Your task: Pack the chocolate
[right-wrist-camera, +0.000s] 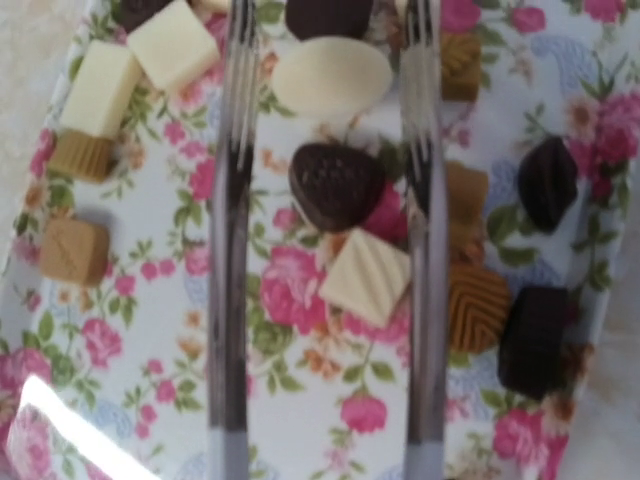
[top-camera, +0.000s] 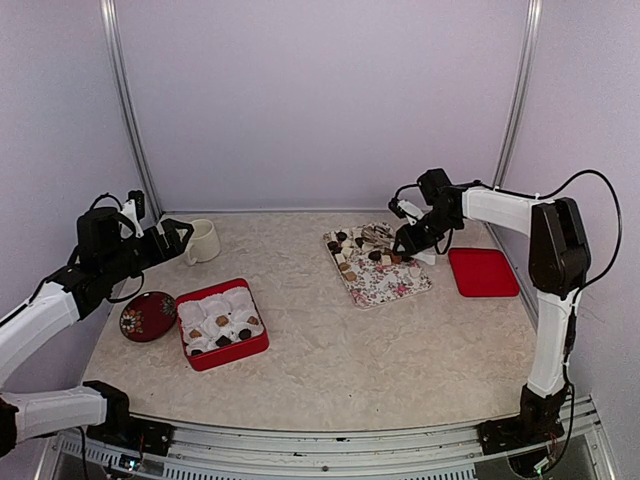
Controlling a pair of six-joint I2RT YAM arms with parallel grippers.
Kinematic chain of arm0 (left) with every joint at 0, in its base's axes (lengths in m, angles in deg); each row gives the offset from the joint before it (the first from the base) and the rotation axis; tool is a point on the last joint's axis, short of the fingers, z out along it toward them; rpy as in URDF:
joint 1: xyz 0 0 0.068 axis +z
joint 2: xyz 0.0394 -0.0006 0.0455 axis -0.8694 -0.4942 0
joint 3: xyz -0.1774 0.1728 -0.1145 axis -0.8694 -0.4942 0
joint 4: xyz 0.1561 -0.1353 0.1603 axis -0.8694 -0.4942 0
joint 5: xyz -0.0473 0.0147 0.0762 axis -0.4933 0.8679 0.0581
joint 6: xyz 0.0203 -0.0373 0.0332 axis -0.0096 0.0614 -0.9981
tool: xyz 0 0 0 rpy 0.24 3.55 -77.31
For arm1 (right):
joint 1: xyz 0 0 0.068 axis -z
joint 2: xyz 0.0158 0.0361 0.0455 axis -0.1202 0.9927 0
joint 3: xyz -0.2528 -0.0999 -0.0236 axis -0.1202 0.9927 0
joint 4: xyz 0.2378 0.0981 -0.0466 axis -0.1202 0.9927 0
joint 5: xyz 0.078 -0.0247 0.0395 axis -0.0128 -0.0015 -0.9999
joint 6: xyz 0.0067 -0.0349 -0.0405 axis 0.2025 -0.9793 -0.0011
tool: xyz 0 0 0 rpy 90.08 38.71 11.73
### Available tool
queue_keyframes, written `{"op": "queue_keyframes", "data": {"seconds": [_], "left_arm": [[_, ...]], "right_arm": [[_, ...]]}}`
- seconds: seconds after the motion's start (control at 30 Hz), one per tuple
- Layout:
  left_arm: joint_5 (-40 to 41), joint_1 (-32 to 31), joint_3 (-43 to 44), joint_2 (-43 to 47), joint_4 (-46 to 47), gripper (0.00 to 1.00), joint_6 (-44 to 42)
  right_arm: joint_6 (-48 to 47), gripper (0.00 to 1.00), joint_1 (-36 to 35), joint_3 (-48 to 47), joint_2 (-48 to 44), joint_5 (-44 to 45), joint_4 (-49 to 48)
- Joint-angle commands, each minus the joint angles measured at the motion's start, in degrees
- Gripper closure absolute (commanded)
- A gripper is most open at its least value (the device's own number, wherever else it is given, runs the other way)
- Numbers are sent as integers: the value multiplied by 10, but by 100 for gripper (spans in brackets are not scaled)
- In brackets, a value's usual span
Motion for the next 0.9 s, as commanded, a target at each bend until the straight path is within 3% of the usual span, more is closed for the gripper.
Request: {"op": "queue_keyframes", "data": {"seconds": [0.0, 0.33, 0.87], "left_arm": [[9, -2, 12, 0, -2, 1, -11], [9, -2, 11, -4, 1, 1, -11], [12, -1, 10, 0, -1, 1, -12]], "right_arm": [[-9, 56, 4, -26, 24, -15, 18], [-11, 56, 4, -21, 41, -23, 19], [-12, 57, -7, -89, 82, -13, 45]]}}
